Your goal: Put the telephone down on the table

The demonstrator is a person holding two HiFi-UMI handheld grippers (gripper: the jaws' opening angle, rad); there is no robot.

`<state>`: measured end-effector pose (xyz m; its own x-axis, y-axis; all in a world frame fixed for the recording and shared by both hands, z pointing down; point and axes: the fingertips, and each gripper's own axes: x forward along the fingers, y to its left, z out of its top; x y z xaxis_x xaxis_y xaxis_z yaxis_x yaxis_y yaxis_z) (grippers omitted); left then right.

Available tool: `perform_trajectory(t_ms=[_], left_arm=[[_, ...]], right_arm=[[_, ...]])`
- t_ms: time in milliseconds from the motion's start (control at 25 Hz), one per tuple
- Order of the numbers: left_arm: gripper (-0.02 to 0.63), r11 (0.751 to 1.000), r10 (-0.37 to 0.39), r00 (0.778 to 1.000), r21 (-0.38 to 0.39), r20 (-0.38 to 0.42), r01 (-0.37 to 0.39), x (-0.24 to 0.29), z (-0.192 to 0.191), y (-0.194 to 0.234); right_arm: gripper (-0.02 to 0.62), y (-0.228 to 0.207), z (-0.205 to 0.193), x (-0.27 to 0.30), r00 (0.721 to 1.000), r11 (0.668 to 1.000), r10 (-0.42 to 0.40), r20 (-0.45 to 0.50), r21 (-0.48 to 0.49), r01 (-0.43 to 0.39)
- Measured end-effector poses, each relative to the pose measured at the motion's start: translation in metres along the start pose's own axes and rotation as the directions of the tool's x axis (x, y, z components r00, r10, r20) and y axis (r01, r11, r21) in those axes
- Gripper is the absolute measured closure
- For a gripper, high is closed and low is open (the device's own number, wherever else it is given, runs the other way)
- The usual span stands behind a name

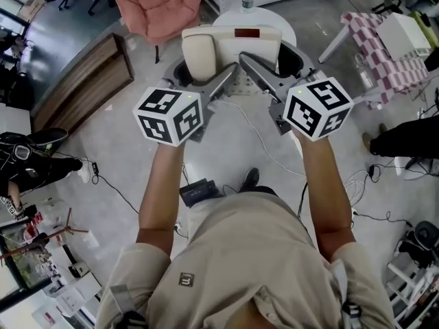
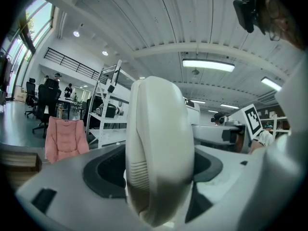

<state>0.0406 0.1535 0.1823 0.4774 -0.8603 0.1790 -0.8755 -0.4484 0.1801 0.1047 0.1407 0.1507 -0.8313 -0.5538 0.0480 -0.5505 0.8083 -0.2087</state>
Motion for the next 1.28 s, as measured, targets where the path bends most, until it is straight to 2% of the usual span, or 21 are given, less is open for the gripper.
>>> perform_trajectory(t_ms=[280, 480, 840, 1280], left_arm=[[0.243, 1.0, 0.023, 1.0, 0.012, 0.002, -0.023, 0.027, 0.007, -0.017], [0.242, 1.0, 0.01, 1.0, 0.026, -0.015, -0.01, 0.046, 0.009, -0.017], [0.242, 0.997, -0.07, 0.997, 0.012, -0.037, 0.071, 0.093, 0.005, 0.008], [0.242, 0.99, -0.141, 0.988, 0.013, -0.066, 0.142, 0.158, 0.022, 0.05]], right_arm=[[0.307, -0.03, 0.01, -0.012, 1.0, 1.0, 0.025, 0.018, 0.004, -0.025], [0.307, -0.048, 0.011, -0.012, 1.0, 1.0, 0.011, 0.023, 0.023, -0.012], [0.307, -0.089, 0.006, 0.013, 0.998, 0.997, -0.069, 0.007, 0.028, 0.069], [0.307, -0.147, 0.017, 0.06, 0.99, 0.989, -0.14, -0.002, 0.047, 0.14]])
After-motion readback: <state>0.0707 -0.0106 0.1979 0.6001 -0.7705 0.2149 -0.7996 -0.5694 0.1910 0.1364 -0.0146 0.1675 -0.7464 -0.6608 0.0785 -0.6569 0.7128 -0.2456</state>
